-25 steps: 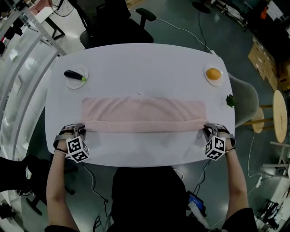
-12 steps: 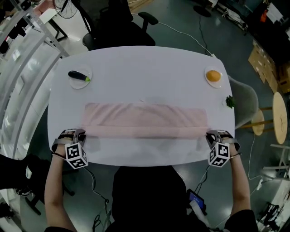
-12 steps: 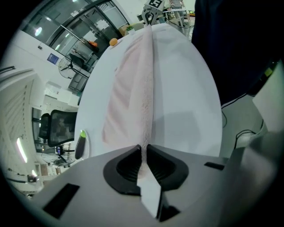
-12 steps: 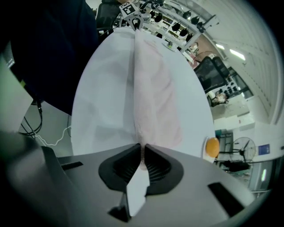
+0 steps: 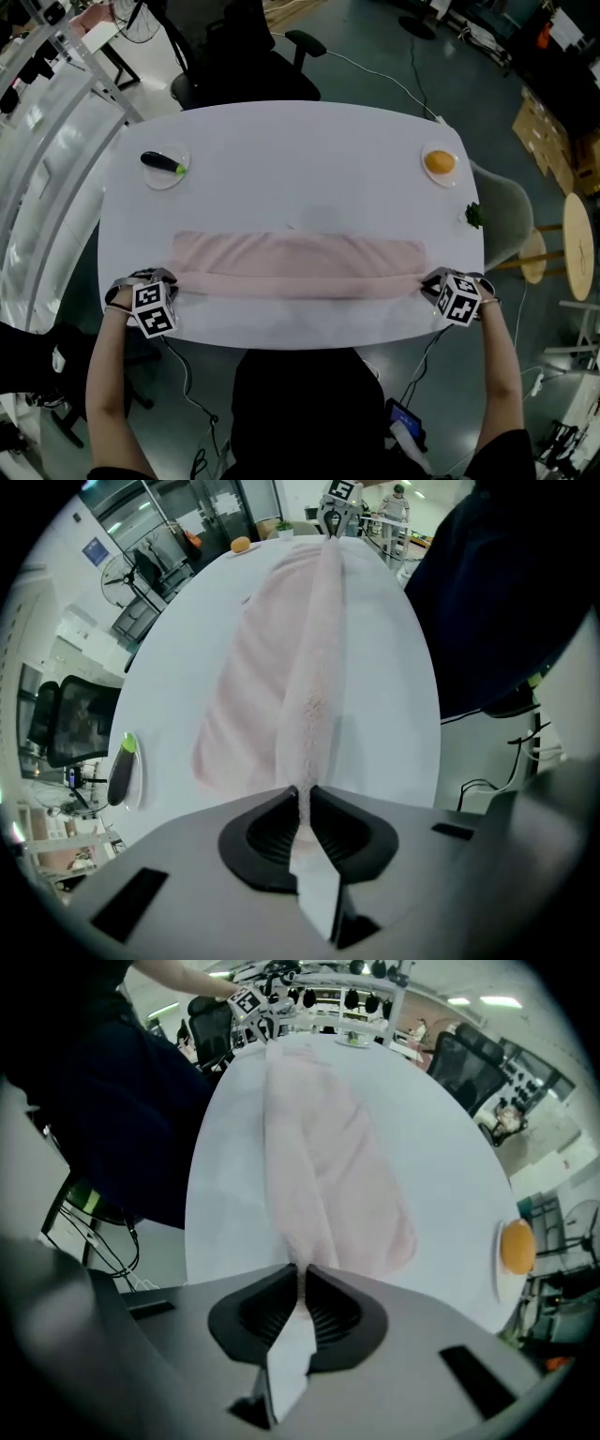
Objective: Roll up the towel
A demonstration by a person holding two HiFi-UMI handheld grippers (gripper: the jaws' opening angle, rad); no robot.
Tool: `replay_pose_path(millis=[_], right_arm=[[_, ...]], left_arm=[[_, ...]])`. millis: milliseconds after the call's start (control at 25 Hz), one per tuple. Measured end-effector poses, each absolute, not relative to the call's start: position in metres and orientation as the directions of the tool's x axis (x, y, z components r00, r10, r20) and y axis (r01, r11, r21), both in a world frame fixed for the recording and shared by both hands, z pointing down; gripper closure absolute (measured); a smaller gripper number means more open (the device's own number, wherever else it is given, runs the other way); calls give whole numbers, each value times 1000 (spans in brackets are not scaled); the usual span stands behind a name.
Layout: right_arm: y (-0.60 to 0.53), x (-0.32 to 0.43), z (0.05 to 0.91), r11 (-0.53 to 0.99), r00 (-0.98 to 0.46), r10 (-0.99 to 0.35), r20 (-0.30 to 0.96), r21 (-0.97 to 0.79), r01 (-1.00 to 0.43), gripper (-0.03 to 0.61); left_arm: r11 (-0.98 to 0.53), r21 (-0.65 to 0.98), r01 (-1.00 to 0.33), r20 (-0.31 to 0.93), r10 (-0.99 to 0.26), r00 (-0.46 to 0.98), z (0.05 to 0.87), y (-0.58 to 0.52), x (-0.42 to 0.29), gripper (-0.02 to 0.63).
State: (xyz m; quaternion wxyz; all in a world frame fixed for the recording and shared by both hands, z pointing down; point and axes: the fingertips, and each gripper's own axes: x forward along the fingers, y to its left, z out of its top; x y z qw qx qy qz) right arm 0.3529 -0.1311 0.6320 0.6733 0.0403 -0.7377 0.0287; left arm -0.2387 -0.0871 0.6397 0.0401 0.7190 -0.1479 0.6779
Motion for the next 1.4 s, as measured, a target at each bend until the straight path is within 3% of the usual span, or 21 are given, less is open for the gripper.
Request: replay_pose_path(millis=[320,840,1080,1400], right_arm=[[-187,349,625,969,-156,-37,987,-3,-248,537],[-202,347,644,962,-106,-84,991,53,-268,532],[-215,353,620,942,-92,-213,973,180,-284,418],[-217,367,574,900,-102,-343,934,295,-322,399]], left_arm=[[-928,-138,-346,988,-151,13,643,-134,-242,565],[-916,-222,-334,973,-232,-11,652,-149,-240,556],[-887,-290,-358,950,-312,2,629,-157,-247,402],[-856,-368,-363,918,-396,3,589,-153,-261,391]])
